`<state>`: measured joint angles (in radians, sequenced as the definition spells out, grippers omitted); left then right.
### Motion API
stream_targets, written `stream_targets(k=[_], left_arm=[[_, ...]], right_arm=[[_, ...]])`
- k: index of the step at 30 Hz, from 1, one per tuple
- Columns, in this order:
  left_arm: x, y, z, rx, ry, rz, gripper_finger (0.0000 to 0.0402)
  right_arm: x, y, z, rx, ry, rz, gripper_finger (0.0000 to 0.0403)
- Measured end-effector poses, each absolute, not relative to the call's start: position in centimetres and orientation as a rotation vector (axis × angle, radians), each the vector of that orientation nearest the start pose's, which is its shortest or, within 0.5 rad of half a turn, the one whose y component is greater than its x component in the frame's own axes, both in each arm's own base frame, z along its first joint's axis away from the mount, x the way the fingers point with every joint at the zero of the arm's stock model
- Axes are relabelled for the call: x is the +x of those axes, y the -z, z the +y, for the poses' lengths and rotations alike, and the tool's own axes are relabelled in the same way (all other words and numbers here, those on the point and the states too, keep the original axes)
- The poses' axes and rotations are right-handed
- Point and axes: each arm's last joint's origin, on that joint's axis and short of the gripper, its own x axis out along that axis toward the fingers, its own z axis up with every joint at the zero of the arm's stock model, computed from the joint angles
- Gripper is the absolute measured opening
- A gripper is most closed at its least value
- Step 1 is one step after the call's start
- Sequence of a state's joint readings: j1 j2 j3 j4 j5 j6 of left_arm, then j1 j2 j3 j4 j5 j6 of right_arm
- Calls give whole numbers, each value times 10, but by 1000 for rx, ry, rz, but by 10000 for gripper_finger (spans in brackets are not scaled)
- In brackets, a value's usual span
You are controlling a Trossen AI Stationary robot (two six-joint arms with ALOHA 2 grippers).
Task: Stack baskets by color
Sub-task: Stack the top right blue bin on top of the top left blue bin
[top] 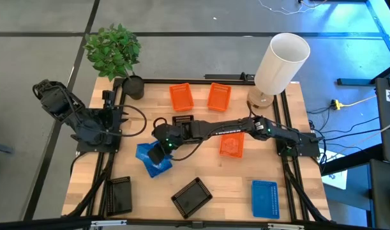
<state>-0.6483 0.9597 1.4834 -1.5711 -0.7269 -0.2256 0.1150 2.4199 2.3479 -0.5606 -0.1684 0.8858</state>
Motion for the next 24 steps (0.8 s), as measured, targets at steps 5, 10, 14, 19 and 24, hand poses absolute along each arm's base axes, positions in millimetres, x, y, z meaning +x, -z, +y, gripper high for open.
stream_targets(k=[5, 10, 14, 19, 24], left_arm=[[88, -417, -42, 453, -160, 788, 76], [88, -417, -42, 481, -144, 793, 76], [88, -417, -42, 499, -133, 797, 76], [88, -417, -42, 499, -133, 797, 76], [88, -417, -43, 499, -132, 797, 76]], right_arm=[[533, -267, 69, 835, 116, 735, 6], [531, -265, 77, 813, 207, 719, 6], [529, -264, 81, 788, 251, 707, 6], [528, -262, 80, 770, 277, 724, 14], [528, -262, 79, 755, 263, 724, 42]])
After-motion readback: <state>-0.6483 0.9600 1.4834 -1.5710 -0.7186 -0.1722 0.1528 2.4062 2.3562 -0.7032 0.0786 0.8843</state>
